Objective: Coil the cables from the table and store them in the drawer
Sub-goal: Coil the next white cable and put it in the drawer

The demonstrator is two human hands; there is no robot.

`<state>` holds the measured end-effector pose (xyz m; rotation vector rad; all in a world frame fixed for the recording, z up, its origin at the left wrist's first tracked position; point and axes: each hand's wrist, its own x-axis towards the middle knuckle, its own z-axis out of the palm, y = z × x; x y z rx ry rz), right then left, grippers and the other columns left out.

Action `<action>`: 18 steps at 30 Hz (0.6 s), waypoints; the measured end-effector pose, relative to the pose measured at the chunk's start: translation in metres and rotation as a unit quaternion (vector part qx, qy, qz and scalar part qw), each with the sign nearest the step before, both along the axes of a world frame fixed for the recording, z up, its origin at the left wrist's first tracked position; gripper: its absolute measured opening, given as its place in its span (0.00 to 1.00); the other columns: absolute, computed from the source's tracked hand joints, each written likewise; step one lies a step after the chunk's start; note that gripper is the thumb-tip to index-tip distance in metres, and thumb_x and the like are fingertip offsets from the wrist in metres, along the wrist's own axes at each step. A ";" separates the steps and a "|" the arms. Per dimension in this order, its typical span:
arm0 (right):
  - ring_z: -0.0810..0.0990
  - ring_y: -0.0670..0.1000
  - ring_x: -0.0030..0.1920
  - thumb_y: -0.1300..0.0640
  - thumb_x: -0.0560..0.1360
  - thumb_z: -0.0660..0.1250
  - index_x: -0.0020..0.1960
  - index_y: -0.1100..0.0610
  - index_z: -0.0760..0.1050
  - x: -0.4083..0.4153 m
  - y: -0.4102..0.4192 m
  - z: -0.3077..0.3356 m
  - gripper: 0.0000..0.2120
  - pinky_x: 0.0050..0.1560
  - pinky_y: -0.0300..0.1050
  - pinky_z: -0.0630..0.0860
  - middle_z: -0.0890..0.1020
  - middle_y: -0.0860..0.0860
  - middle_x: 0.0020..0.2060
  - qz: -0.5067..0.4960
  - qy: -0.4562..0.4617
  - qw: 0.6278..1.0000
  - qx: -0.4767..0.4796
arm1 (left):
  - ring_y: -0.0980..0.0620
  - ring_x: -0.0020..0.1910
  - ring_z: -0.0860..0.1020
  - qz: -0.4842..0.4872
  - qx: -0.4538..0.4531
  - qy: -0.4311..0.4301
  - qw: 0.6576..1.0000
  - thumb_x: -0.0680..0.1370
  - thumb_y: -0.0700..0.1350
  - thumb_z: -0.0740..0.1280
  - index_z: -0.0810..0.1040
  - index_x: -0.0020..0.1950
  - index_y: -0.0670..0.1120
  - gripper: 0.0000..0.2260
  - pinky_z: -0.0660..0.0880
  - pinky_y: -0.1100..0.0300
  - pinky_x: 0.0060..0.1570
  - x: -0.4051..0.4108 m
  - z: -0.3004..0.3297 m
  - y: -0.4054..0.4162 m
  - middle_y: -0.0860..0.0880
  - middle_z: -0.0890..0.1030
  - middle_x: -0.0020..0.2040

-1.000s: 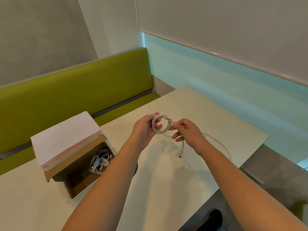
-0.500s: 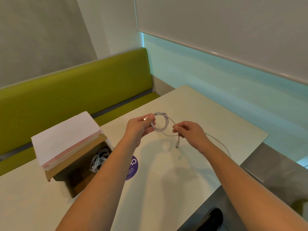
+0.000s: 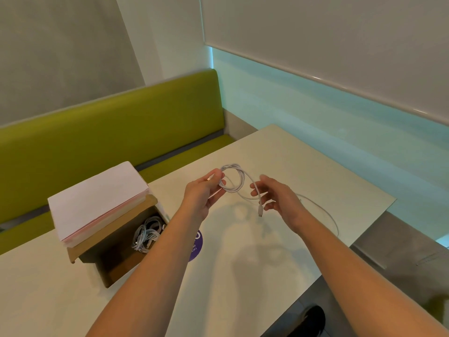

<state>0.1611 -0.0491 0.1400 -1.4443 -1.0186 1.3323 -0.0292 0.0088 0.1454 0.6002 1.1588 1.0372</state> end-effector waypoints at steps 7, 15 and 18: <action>0.82 0.52 0.37 0.60 0.75 0.71 0.52 0.61 0.83 -0.001 0.008 -0.008 0.08 0.45 0.40 0.82 0.84 0.61 0.41 -0.052 -0.063 0.996 0.027 | 0.54 0.41 0.84 -0.045 0.019 -0.044 0.998 0.79 0.39 0.67 0.79 0.59 0.41 0.10 0.81 0.61 0.38 0.000 0.001 -0.003 0.48 0.86 0.46; 0.85 0.56 0.47 0.62 0.78 0.67 0.56 0.64 0.80 -0.007 0.013 0.002 0.09 0.50 0.48 0.82 0.85 0.58 0.48 -0.112 0.212 0.971 -0.023 | 0.51 0.45 0.84 -0.116 0.023 0.007 0.993 0.79 0.40 0.66 0.83 0.53 0.40 0.07 0.82 0.59 0.43 0.001 -0.006 -0.011 0.46 0.85 0.47; 0.82 0.50 0.45 0.56 0.77 0.68 0.55 0.57 0.82 -0.005 0.014 0.001 0.09 0.47 0.44 0.79 0.85 0.50 0.44 -0.084 0.146 0.984 -0.063 | 0.51 0.47 0.83 -0.105 0.016 0.015 0.994 0.79 0.41 0.67 0.84 0.52 0.42 0.06 0.81 0.59 0.46 0.001 -0.010 -0.010 0.46 0.85 0.49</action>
